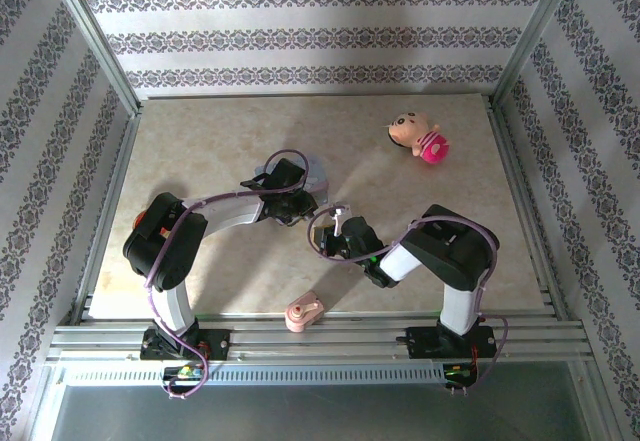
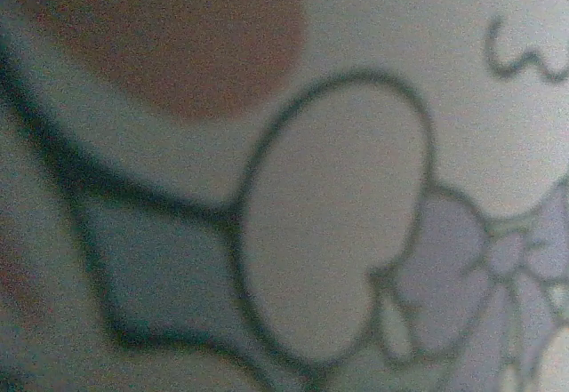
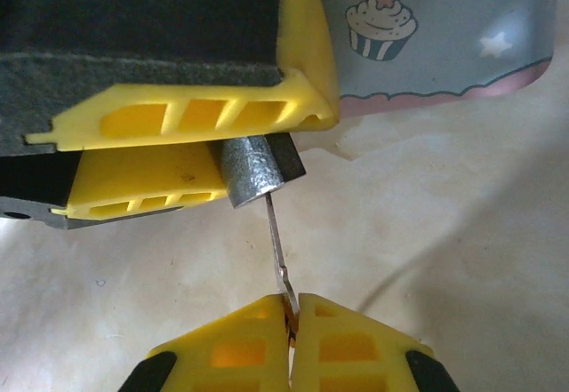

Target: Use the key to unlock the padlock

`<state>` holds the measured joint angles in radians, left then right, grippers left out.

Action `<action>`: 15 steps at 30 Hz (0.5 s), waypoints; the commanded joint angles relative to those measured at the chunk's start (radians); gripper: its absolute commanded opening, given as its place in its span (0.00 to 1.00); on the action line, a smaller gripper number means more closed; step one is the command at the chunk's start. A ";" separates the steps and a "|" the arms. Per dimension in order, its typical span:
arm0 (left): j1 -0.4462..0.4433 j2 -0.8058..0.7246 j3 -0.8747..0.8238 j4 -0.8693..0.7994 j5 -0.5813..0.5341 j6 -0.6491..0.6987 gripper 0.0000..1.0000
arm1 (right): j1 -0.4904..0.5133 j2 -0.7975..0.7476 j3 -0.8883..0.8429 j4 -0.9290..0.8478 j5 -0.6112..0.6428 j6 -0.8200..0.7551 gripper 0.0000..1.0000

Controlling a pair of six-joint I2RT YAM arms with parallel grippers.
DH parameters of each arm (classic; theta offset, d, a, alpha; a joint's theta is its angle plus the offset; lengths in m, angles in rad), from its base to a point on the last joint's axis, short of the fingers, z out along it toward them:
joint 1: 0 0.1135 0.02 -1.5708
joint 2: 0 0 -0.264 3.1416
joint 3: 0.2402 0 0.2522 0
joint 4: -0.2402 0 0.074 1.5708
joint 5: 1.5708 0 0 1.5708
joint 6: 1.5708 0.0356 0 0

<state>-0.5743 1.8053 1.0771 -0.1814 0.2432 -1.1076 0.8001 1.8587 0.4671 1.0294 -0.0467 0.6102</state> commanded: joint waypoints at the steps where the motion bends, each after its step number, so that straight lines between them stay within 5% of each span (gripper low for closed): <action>1: 0.001 -0.021 -0.018 0.017 0.053 -0.001 0.22 | -0.023 0.017 0.011 0.132 -0.053 0.030 0.00; 15: 0.001 -0.039 -0.038 0.016 0.073 0.015 0.22 | -0.103 0.066 0.004 0.223 -0.188 0.085 0.00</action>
<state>-0.5674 1.8015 1.0592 -0.1455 0.2504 -1.1046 0.7132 1.9160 0.4664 1.1297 -0.2279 0.6758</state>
